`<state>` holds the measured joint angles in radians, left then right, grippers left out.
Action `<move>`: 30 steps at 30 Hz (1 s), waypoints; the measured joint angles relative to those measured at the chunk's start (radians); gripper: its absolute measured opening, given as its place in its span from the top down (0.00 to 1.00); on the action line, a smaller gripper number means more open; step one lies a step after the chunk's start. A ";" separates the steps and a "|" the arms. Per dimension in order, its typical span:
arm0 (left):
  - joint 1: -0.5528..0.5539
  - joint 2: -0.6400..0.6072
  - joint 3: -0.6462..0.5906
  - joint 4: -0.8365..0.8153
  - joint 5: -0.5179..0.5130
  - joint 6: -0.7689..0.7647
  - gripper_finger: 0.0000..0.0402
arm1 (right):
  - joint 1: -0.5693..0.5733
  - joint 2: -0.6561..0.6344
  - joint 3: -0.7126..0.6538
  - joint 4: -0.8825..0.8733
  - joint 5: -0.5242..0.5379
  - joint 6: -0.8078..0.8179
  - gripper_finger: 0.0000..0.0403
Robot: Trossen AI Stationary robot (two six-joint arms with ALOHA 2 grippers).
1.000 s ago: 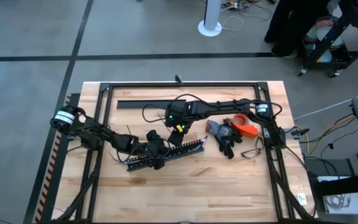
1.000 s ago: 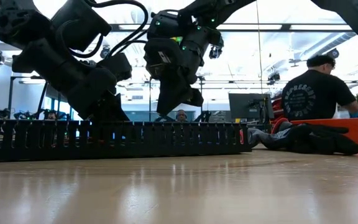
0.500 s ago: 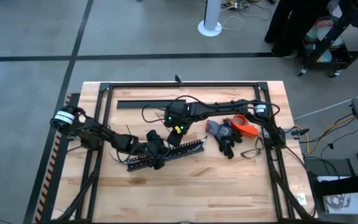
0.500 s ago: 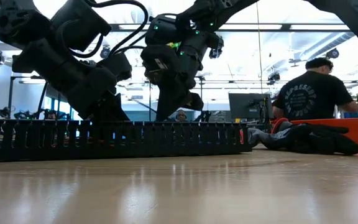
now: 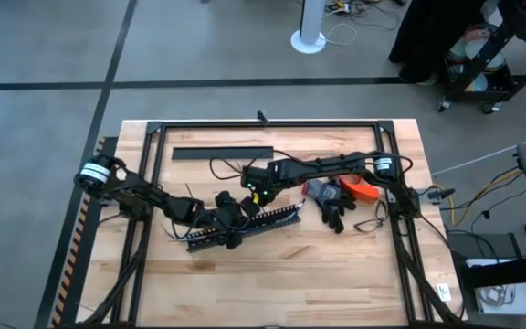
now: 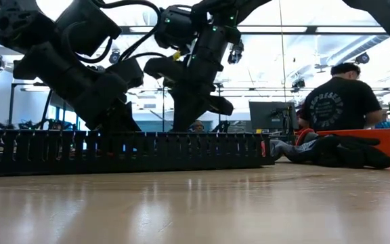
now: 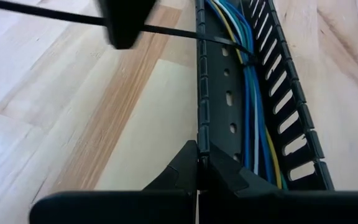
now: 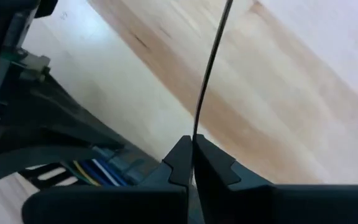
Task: Ziptie cables
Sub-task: Put the colored zip-tied cables into the black cable duct
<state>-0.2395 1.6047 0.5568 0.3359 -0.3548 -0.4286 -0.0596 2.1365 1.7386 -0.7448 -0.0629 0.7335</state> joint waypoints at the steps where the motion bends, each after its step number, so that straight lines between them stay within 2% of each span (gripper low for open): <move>1: 0.001 0.000 0.000 0.000 0.000 -0.009 1.00 | 0.009 0.000 0.000 0.000 0.011 0.019 1.00; 10: 0.010 0.000 -0.001 -0.005 0.001 -0.029 1.00 | 0.059 0.000 0.000 -0.015 0.094 0.188 1.00; 13: 0.014 0.000 -0.002 -0.005 0.001 -0.026 1.00 | 0.069 -0.001 0.000 -0.028 0.156 0.229 1.00; 18: 0.018 0.000 -0.002 -0.007 -0.003 -0.018 1.00 | 0.076 0.008 0.001 -0.031 0.168 0.299 1.00; 20: 0.020 0.000 -0.003 -0.007 -0.005 -0.013 1.00 | 0.076 0.016 0.002 -0.029 0.176 0.299 1.00; 25: 0.022 -0.002 -0.004 -0.012 -0.008 -0.018 1.00 | 0.070 0.023 0.002 -0.021 0.279 0.266 1.00; 30: 0.023 -0.003 -0.004 -0.012 -0.016 -0.011 1.00 | 0.058 0.026 0.002 -0.016 0.271 0.241 1.00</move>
<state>-0.2163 1.6012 0.5529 0.3239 -0.3705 -0.4393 -0.0012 2.1620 1.7405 -0.7609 0.2081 0.9748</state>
